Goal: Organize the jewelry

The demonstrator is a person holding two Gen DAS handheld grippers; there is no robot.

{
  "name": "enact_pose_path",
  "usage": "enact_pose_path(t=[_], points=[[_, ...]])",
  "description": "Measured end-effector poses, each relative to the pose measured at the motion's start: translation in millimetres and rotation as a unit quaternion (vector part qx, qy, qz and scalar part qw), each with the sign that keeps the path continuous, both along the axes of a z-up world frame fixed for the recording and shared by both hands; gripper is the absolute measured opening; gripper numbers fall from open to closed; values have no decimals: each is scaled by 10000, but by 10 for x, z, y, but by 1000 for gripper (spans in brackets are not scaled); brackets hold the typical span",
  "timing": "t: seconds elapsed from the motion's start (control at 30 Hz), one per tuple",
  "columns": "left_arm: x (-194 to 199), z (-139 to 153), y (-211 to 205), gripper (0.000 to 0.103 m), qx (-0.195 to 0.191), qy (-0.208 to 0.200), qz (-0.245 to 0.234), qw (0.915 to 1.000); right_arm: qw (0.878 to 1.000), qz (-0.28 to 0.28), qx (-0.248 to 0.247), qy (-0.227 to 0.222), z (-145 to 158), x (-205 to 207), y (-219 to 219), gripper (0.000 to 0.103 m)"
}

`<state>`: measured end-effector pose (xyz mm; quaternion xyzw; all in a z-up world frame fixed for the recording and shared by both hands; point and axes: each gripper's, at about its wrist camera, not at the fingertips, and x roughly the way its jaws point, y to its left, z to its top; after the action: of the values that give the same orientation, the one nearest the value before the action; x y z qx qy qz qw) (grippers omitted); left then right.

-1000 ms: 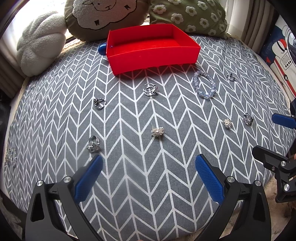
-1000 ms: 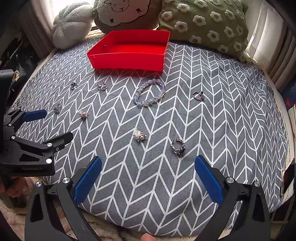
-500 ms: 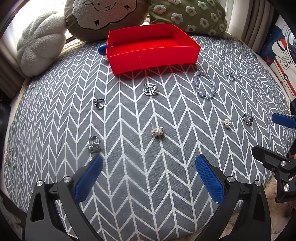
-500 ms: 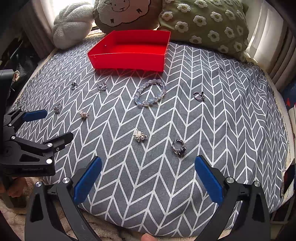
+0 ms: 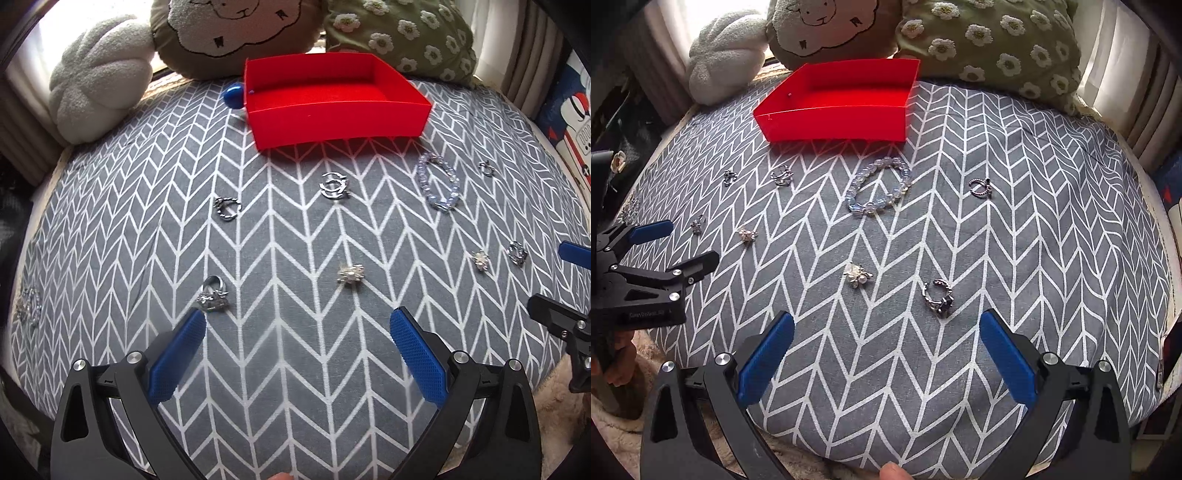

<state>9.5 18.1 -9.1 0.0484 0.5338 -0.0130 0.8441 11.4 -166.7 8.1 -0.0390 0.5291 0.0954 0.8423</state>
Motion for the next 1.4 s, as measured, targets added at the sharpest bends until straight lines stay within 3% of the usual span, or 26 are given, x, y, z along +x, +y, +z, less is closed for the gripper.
enact_pose_path(t=[0.23,0.43,0.6,0.87,0.93,1.0,1.07,1.33,1.4], points=[[121,-98,363,96,113,-68,465,9988,9976,-671,100,-159,-140,150,-367,98],[172,-198,463,96,212,-143,427,9988,9985,-521,-59,-129,-215,190,-294,97],[154,-264,479,95,280,-174,428,9985,9988,-432,-210,-46,-285,195,-212,83],[122,-269,454,95,490,-432,435,9969,9983,-491,-311,-33,-365,208,-213,75],[109,-270,449,92,460,-450,416,9971,9985,-435,-326,26,-398,205,-193,70],[101,-261,440,77,348,-478,342,9977,9985,-389,-375,-35,-394,186,-168,66],[87,-252,419,71,237,-488,273,9982,9987,-358,-364,-45,-393,180,-158,63],[50,-238,344,51,101,-503,94,9986,9992,-263,-288,-130,-381,179,-133,47],[42,-237,336,46,41,-494,79,9987,9992,-230,-292,-168,-375,175,-119,37]])
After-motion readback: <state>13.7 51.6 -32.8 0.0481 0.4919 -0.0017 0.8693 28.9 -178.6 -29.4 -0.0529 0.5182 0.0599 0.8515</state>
